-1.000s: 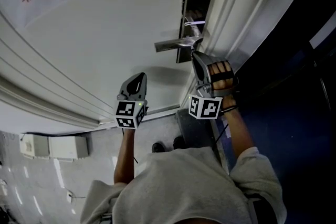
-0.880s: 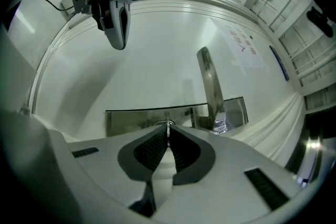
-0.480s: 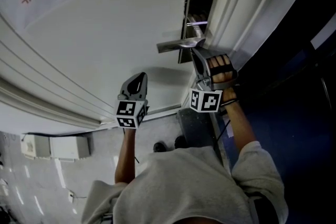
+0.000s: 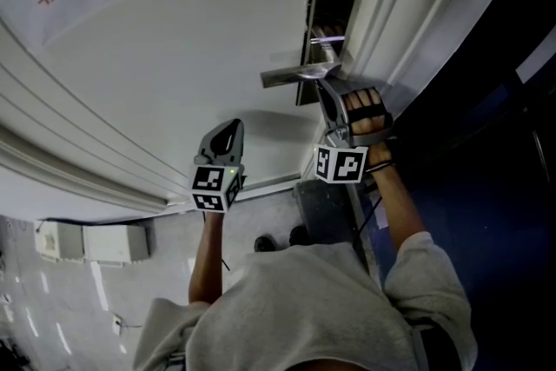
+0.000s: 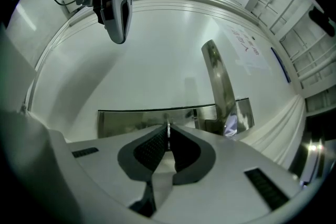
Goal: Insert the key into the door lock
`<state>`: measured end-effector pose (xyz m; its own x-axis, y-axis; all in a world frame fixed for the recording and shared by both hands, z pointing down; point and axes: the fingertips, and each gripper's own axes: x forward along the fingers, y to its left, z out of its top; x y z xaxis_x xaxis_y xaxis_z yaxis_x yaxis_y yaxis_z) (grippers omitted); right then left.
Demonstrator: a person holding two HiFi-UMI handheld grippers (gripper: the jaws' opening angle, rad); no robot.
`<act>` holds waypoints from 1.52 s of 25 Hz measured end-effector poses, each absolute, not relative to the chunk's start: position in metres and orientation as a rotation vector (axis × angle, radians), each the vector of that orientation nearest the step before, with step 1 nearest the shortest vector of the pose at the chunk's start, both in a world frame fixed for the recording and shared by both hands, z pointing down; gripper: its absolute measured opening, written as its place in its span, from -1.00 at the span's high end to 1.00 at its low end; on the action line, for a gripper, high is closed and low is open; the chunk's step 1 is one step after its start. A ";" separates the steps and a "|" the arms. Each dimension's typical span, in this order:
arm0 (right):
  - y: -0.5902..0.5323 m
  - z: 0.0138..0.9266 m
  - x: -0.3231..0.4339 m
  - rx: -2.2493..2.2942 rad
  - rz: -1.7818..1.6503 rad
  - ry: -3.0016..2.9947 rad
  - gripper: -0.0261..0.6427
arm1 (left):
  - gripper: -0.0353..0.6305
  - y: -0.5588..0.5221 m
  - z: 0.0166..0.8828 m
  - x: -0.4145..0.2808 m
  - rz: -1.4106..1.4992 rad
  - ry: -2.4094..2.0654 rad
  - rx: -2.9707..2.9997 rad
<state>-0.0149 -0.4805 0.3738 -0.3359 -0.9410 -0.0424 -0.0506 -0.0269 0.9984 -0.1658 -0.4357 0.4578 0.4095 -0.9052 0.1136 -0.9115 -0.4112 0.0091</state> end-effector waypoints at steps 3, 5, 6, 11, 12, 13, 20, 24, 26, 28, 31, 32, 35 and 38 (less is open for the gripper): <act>-0.480 0.374 -0.014 1.092 -1.471 -1.470 0.83 | 0.84 -0.434 0.458 -0.163 0.149 -1.659 2.583; -0.480 0.374 -0.014 1.093 -1.475 -1.473 0.83 | 0.84 -0.433 0.458 -0.163 0.153 -1.663 2.582; -0.480 0.375 -0.014 1.092 -1.473 -1.477 0.83 | 0.84 -0.433 0.458 -0.164 0.153 -1.666 2.581; -0.479 0.385 -0.015 1.041 -1.431 -1.515 0.65 | 0.85 -0.431 0.455 -0.164 0.152 -1.669 2.586; -0.479 0.388 -0.015 1.024 -1.418 -1.524 0.56 | 0.84 -0.431 0.455 -0.163 0.152 -1.666 2.586; -0.479 0.390 -0.015 1.011 -1.410 -1.529 0.48 | 0.84 -0.430 0.456 -0.162 0.152 -1.663 2.587; -0.476 0.389 -0.012 1.013 -1.402 -1.511 0.45 | 0.84 -0.428 0.454 -0.157 0.152 -1.654 2.599; -0.466 0.387 -0.004 1.055 -1.403 -1.515 0.45 | 0.84 -0.427 0.454 -0.153 0.157 -1.643 2.607; -0.459 0.388 0.000 1.071 -1.408 -1.517 0.46 | 0.84 -0.427 0.454 -0.150 0.159 -1.636 2.614; -0.452 0.391 0.004 1.082 -1.401 -1.524 0.46 | 0.85 -0.427 0.453 -0.148 0.158 -1.630 2.619; -0.444 0.395 0.010 1.092 -1.379 -1.535 0.49 | 0.84 -0.428 0.453 -0.145 0.158 -1.622 2.625; -0.442 0.397 0.012 1.096 -1.375 -1.538 0.51 | 0.84 -0.428 0.453 -0.144 0.158 -1.619 2.627; -0.436 0.401 0.017 1.119 -1.361 -1.551 0.70 | 0.84 -0.428 0.454 -0.138 0.159 -1.602 2.635; -0.433 0.406 0.022 1.130 -1.341 -1.557 0.84 | 0.84 -0.428 0.456 -0.132 0.164 -1.584 2.644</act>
